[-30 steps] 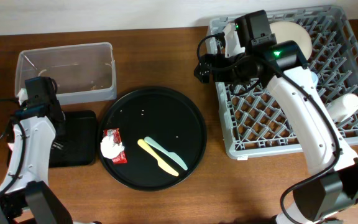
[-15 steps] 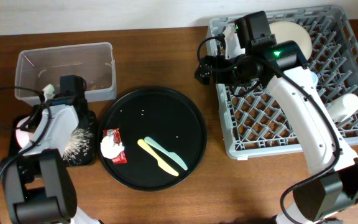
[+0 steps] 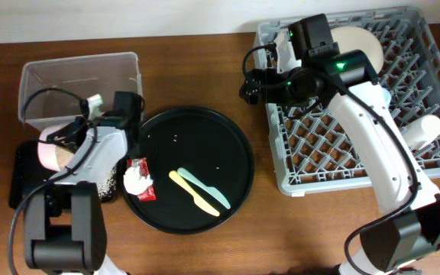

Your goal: Sort waste into correct bins and load items into the dishwasher rack

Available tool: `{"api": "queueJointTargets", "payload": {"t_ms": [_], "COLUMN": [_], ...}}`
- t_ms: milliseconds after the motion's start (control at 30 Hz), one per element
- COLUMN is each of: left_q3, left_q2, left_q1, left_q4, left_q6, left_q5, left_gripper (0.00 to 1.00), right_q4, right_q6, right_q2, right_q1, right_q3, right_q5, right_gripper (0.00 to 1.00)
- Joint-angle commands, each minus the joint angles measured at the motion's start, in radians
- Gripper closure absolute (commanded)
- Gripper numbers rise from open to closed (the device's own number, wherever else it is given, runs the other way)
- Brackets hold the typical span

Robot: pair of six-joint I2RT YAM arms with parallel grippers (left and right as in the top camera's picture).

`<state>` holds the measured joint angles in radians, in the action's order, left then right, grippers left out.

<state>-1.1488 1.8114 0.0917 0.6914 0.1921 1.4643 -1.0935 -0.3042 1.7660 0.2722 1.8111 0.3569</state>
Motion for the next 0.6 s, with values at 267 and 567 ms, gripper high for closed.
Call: {"api": "queueJointTargets", "payload": {"t_ms": [267, 567], "left_q3": [0.019, 0.023], "left_q2": [0.013, 0.013], "left_q1": [0.078, 0.102], "left_q4": [0.008, 0.201], "left_q6": [0.005, -0.103], "left_q5": [0.104, 0.103], "left_gripper": [0.99, 0.99], "right_q4": [-0.026, -0.021], "right_q6": [0.011, 0.011], "right_q2": [-0.005, -0.005], "right_q1": [-0.005, -0.005], "right_q3": [0.010, 0.010], "right_q5": [-0.002, -0.002], "right_gripper": [0.02, 0.02]}}
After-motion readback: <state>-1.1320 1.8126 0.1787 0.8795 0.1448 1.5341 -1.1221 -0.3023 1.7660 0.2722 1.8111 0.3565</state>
